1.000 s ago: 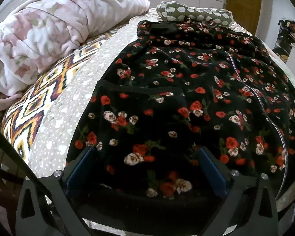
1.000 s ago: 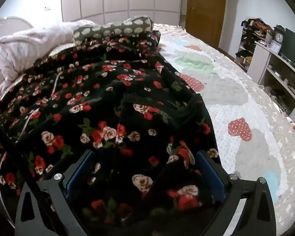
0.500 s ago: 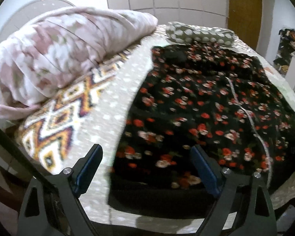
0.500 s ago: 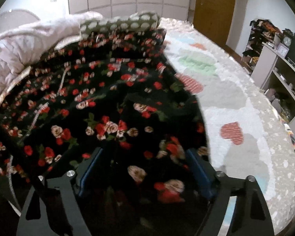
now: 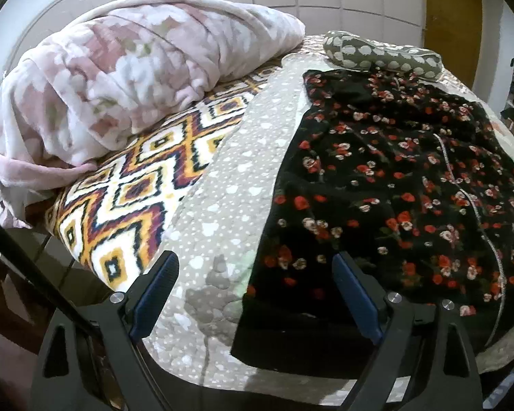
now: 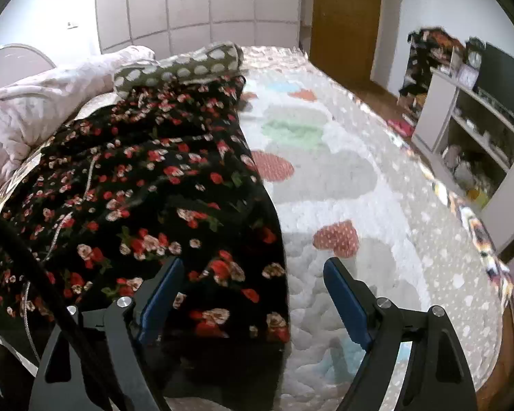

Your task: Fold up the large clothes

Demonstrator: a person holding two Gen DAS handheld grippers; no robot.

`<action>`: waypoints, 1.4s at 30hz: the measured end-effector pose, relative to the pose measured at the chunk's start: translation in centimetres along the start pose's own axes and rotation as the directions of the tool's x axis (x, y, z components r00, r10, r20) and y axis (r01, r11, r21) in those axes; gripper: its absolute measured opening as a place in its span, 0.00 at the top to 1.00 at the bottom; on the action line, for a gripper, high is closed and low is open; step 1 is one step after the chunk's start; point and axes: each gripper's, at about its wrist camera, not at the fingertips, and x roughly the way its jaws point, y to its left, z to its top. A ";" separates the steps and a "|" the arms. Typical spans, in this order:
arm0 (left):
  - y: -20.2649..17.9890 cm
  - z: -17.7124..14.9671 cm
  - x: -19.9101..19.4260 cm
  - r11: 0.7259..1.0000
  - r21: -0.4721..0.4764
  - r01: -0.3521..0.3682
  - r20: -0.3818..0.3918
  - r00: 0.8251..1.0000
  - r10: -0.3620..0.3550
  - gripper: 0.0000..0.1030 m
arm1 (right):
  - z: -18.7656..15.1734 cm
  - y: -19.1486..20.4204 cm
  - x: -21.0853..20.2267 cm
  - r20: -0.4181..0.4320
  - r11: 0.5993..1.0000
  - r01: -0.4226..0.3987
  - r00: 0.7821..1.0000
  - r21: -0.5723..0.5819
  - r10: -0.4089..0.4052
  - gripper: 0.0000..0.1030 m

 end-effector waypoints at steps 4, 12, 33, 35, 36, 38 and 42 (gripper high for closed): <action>0.1 -0.1 0.0 1.000 -0.001 -0.007 -0.003 1.000 0.007 0.12 | -0.4 0.1 0.3 -0.018 1.000 -0.011 1.000 0.004 0.011 0.16; -0.1 -0.1 0.0 0.999 0.029 -0.035 0.009 0.999 0.034 0.12 | -0.4 1.3 0.0 0.002 0.999 0.003 1.000 -0.034 -0.003 0.16; 0.9 -0.4 1.7 0.996 -0.031 0.081 -0.091 0.992 -0.083 0.12 | -0.4 -1.0 1.0 -0.041 0.997 -0.015 0.999 0.069 0.018 0.16; 1.0 -0.5 1.8 0.995 -0.038 0.089 -0.100 0.991 -0.092 0.12 | -0.4 -1.6 1.0 -0.044 0.996 -0.016 0.999 0.085 0.020 0.16; 1.1 -0.5 1.9 0.995 -0.042 0.092 -0.105 0.990 -0.096 0.12 | -0.4 -1.8 1.0 -0.045 0.996 -0.015 0.999 0.091 0.019 0.16; 1.2 -0.6 2.1 0.994 -0.048 0.096 -0.111 0.989 -0.100 0.12 | -0.3 -2.4 1.1 -0.047 0.994 -0.015 0.999 0.111 0.021 0.16; 1.9 -0.2 2.1 0.987 -0.080 0.138 -0.111 0.983 -0.147 0.12 | -0.3 -3.7 1.1 -0.045 0.986 -0.032 0.998 0.161 0.040 0.16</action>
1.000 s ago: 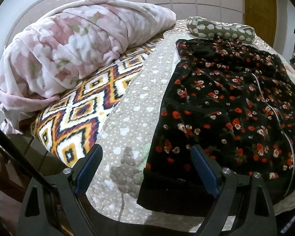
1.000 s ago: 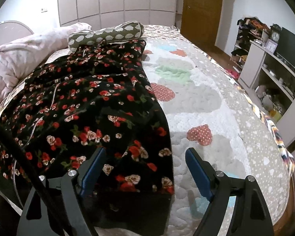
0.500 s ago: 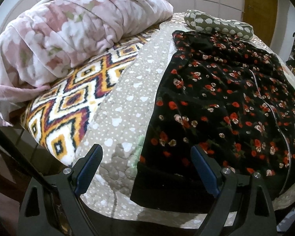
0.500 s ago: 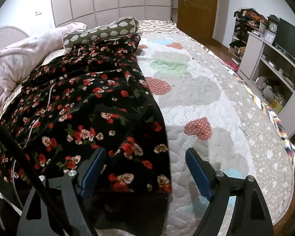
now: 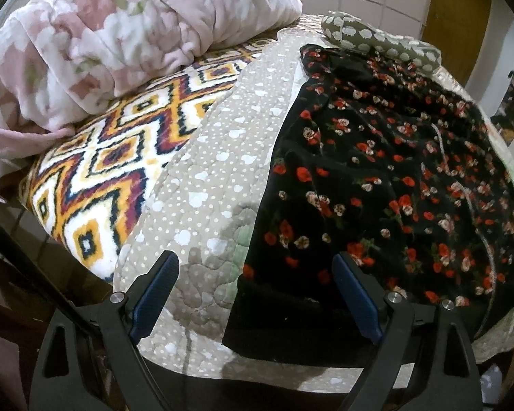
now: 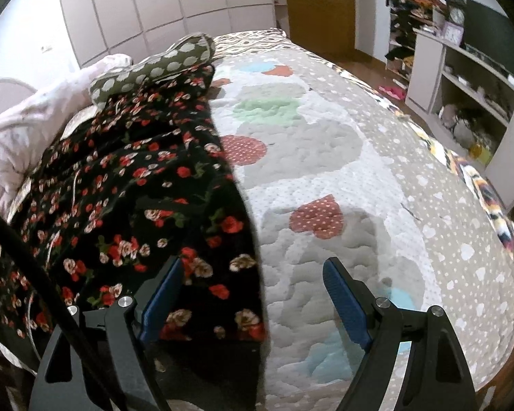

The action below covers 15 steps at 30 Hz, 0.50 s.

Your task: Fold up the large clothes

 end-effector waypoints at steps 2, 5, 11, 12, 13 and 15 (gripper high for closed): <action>0.8 0.5 -0.1 0.997 -0.033 0.062 0.017 0.998 -0.062 0.12 | 0.1 -0.7 0.3 -0.009 0.999 -0.020 1.000 0.030 0.020 0.16; 2.6 1.9 0.8 0.989 -0.076 0.126 0.052 0.991 -0.122 0.12 | 0.2 -1.8 1.5 -0.053 0.995 -0.069 0.996 0.072 0.073 0.16; 5.4 3.1 4.6 0.942 -0.189 0.277 -0.030 0.957 -0.287 0.12 | 0.0 -2.5 2.7 -0.064 0.979 -0.169 0.982 0.114 0.177 0.13; 5.5 3.0 4.8 0.934 -0.194 0.299 -0.025 0.951 -0.309 0.12 | 0.1 -2.6 2.7 -0.059 0.972 -0.197 0.977 0.126 0.206 0.13; 5.6 2.9 4.8 0.929 -0.194 0.315 -0.021 0.945 -0.325 0.12 | 0.1 -2.6 2.7 -0.055 0.966 -0.221 0.972 0.135 0.230 0.13; 5.5 2.7 4.8 0.907 -0.203 0.369 -0.016 0.925 -0.380 0.12 | 0.2 -2.4 2.7 -0.053 0.939 -0.304 0.947 0.158 0.315 0.13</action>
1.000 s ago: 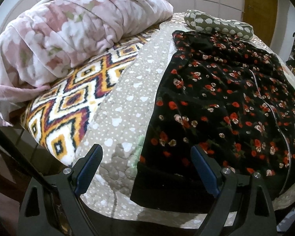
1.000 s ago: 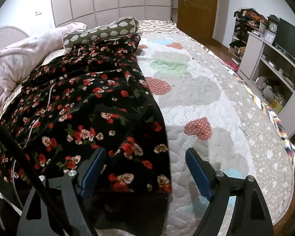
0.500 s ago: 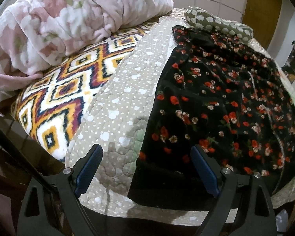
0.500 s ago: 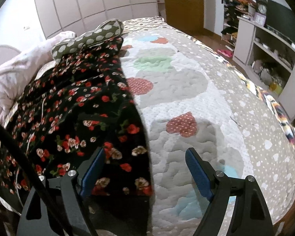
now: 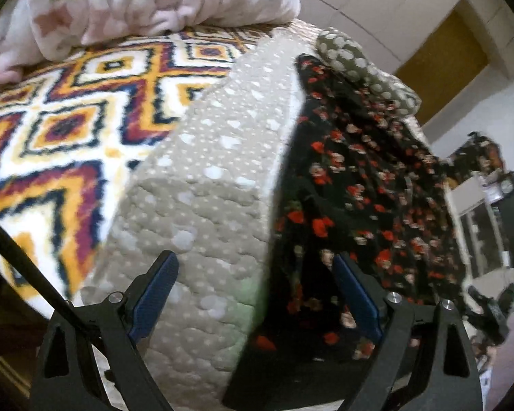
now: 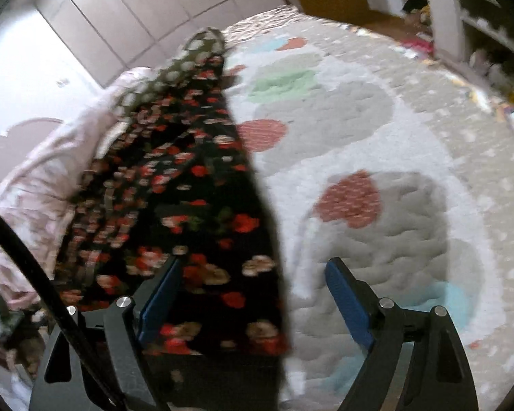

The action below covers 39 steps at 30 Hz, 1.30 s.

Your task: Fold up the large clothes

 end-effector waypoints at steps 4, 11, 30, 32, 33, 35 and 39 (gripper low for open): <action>-0.8 -0.7 0.4 0.988 -0.028 0.151 -0.044 0.987 -0.152 0.27 | 0.0 0.2 1.5 -0.064 0.983 -0.172 0.982 0.061 0.176 0.13; -1.7 -2.8 0.4 0.971 -0.050 0.232 -0.063 0.970 -0.235 0.30 | -0.4 0.2 2.1 -0.089 0.960 -0.263 0.958 0.095 0.271 0.13; -3.4 -4.8 0.6 0.992 -0.037 0.122 -0.109 0.986 -0.125 0.81 | -4.8 3.2 1.7 -0.179 0.966 -0.258 0.951 -0.019 0.251 0.65; -2.9 -4.5 0.3 0.985 -0.087 0.151 -0.097 0.983 -0.159 0.87 | -4.7 3.4 2.1 -0.196 0.977 -0.212 0.959 -0.024 0.204 0.80; -2.9 -4.4 -0.4 0.982 -0.098 0.160 -0.076 0.983 -0.168 0.87 | -4.6 3.4 2.1 -0.198 0.976 -0.219 0.957 -0.012 0.213 0.84; -3.6 -4.4 -1.9 0.989 -0.060 0.132 -0.032 0.990 -0.134 0.88 | -4.5 3.6 1.5 -0.187 0.978 -0.209 0.961 -0.019 0.201 0.86; -5.5 -4.9 -5.7 0.994 0.021 0.111 0.052 0.992 -0.112 0.90 | -4.4 3.8 -1.8 -0.137 0.973 -0.226 0.966 -0.050 0.217 0.90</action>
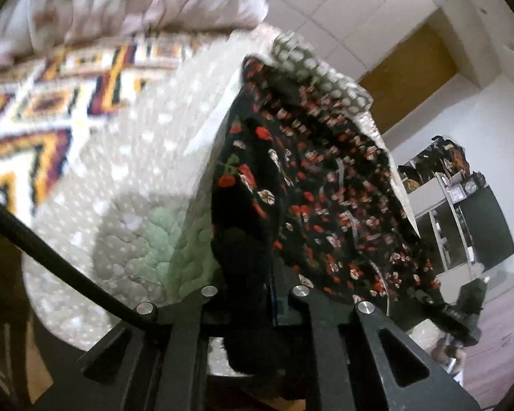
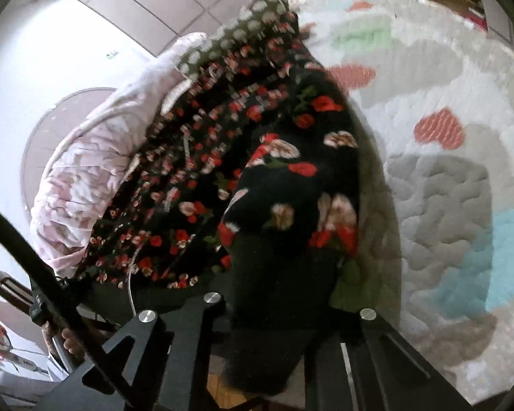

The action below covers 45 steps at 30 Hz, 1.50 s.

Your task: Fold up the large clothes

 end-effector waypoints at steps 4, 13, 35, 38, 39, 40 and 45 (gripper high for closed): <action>-1.6 -0.7 -2.5 0.999 0.052 -0.009 0.037 0.999 0.007 0.90 | -1.0 0.5 -3.6 0.045 0.999 -0.021 0.999 -0.035 0.023 0.91; -0.2 -1.1 -2.4 0.999 0.031 -0.036 0.020 0.999 0.035 0.90 | -3.2 1.4 -4.3 -0.005 0.995 -0.057 0.998 -0.077 0.057 0.91; -7.3 29.4 20.8 0.946 0.059 -0.317 0.038 0.948 0.315 0.89 | 29.3 6.9 12.0 0.095 0.964 0.240 0.968 -0.111 -0.230 0.91; -6.3 30.0 23.4 0.946 0.055 -0.320 0.008 0.948 0.320 0.87 | 30.3 4.7 15.3 0.051 0.962 0.258 0.966 -0.095 -0.254 0.89; -5.9 30.4 24.0 0.953 0.047 -0.300 -0.004 0.954 0.300 0.86 | 30.6 3.8 16.0 0.039 0.965 0.250 0.968 -0.081 -0.248 0.89; -5.6 30.6 24.2 0.959 0.040 -0.280 -0.011 0.960 0.280 0.85 | 31.1 3.0 16.7 0.031 0.971 0.232 0.973 -0.057 -0.230 0.89; -2.8 32.2 24.6 0.989 -0.116 -0.093 -0.015 0.996 0.092 0.66 | 33.0 -1.4 17.8 0.028 0.989 0.037 0.999 0.144 -0.041 0.70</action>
